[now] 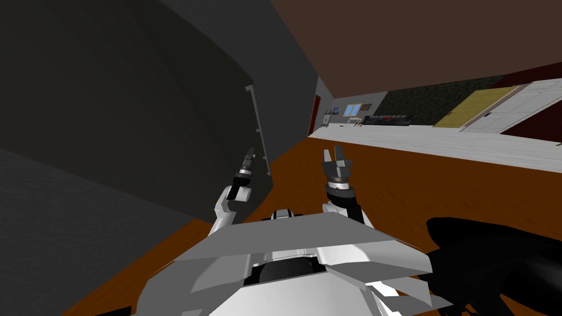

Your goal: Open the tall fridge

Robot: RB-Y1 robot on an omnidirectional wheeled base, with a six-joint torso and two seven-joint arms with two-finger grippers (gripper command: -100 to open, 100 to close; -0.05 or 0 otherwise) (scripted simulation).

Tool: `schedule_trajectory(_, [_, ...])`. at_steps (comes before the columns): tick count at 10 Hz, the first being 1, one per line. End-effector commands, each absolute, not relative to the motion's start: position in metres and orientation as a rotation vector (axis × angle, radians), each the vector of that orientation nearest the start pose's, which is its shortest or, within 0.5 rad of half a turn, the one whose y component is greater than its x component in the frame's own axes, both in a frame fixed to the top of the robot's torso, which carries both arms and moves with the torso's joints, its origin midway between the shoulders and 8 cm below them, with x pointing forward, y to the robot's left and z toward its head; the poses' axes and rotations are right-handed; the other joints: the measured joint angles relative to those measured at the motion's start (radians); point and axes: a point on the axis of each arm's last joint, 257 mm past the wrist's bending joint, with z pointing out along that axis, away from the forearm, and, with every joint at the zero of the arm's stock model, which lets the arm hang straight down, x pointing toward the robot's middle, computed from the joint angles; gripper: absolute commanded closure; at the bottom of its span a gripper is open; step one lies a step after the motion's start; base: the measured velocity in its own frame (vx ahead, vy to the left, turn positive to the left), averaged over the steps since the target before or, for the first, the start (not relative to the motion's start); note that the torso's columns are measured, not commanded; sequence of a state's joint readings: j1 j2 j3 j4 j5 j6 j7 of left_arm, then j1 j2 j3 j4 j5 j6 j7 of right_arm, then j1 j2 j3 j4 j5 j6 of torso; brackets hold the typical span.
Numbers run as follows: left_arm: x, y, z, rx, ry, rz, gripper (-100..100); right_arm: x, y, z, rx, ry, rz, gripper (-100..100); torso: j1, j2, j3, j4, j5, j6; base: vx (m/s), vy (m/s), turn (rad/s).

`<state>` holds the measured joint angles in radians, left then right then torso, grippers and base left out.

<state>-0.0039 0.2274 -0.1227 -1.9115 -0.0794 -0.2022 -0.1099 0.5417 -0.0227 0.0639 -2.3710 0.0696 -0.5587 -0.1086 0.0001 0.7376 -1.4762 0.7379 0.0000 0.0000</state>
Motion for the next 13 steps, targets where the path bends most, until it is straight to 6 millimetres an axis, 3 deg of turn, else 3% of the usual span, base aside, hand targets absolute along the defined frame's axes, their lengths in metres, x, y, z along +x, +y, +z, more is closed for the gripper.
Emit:
schedule_trajectory(1, [0.523,0.164,-0.025,-0.489,1.109,-1.236,-100,0.316,-0.246,0.06,0.555,0.572,1.438,0,-0.001,0.0,0.0,0.0,0.0,0.0,0.006,0.041,-0.079])
schedule_trajectory(2, [0.524,0.161,-0.016,-0.474,1.096,-1.243,-100,0.316,-0.246,0.06,0.555,0.572,1.438,0,-0.001,0.0,0.0,0.0,0.0,0.0,0.001,0.037,-0.045])
schedule_trajectory(5, [0.552,0.146,-0.024,-0.491,1.172,-1.226,-100,0.316,-0.246,0.06,0.556,0.572,1.438,0,0.0,0.001,0.0,0.0,0.0,0.0,0.003,0.042,-0.071])
schedule_trajectory(6, [0.553,0.144,-0.017,-0.479,1.162,-1.232,-100,0.316,-0.246,0.06,0.555,0.572,1.438,0,0.0,0.0,0.0,0.0,0.0,0.0,0.005,0.044,-0.045])
schedule_trajectory(7, [0.565,0.139,-0.026,-0.495,1.207,-1.215,-100,0.316,-0.246,0.06,0.555,0.572,1.438,0,0.0,0.0,0.0,0.0,0.0,0.0,0.006,0.052,-0.09])
schedule_trajectory(8, [0.567,0.135,-0.017,-0.481,1.196,-1.221,-100,0.316,-0.246,0.06,0.555,0.572,1.438,0,0.0,0.0,0.0,0.0,0.0,0.0,0.007,0.044,-0.047])
schedule_trajectory(9, [0.579,0.131,-0.026,-0.497,1.241,-1.201,-100,0.316,-0.246,0.06,0.556,0.572,1.438,0,0.0,0.0,0.0,0.0,0.0,0.0,0.002,0.047,-0.082])
schedule_trajectory(12, [0.594,0.12,-0.017,-0.486,1.264,-1.191,-100,0.316,-0.246,0.06,0.555,0.572,1.438,0,0.0,0.0,0.0,0.0,0.0,0.0,0.003,0.042,-0.063])
schedule_trajectory(13, [0.606,0.117,-0.026,-0.5,1.307,-1.167,-100,0.316,-0.246,0.06,0.556,0.572,1.438,0,0.0,0.001,0.0,0.0,0.0,0.0,0.002,0.047,-0.094])
